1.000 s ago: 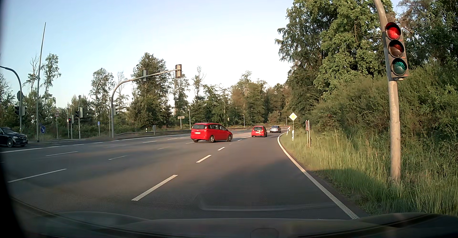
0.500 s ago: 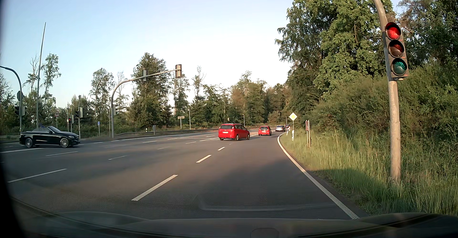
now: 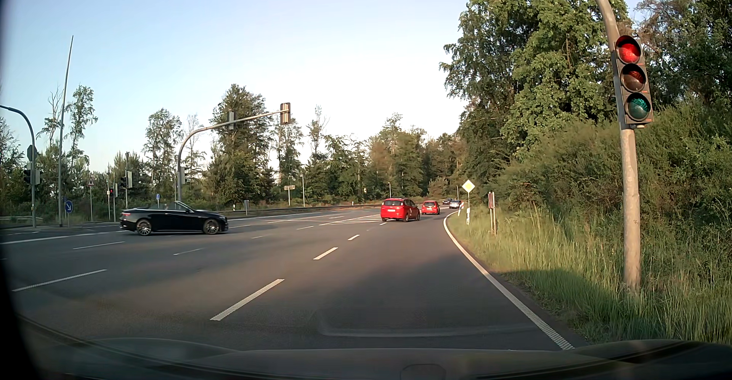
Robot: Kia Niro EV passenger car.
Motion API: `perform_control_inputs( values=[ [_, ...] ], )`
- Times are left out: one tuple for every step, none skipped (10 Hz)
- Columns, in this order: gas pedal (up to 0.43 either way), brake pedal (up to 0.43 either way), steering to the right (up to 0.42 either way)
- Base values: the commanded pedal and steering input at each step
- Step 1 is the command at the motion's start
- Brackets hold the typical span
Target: Follow the waypoints while adhering to traffic rules and regulations
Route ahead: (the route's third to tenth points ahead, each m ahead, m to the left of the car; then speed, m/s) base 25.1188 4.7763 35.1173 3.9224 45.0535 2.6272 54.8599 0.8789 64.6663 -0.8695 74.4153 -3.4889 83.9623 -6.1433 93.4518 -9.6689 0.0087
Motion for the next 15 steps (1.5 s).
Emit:
perform_control_inputs(
  values=[
    [0.0, 0.341, -0.012],
    [0.0, 0.341, -0.012],
    [0.0, 0.341, -0.011],
    [0.0, 0.341, -0.012],
    [0.0, 0.348, -0.011],
    [0.0, 0.341, -0.012],
    [0.0, 0.341, -0.011],
    [0.0, 0.341, -0.011],
    [0.0, 0.341, -0.011],
    [0.0, 0.341, -0.012],
    [0.0, 0.341, -0.011],
    [0.0, 0.341, -0.011],
    [0.0, 0.341, -0.011],
    [0.0, 0.341, -0.011],
    [0.0, 0.341, -0.011]
  ],
)
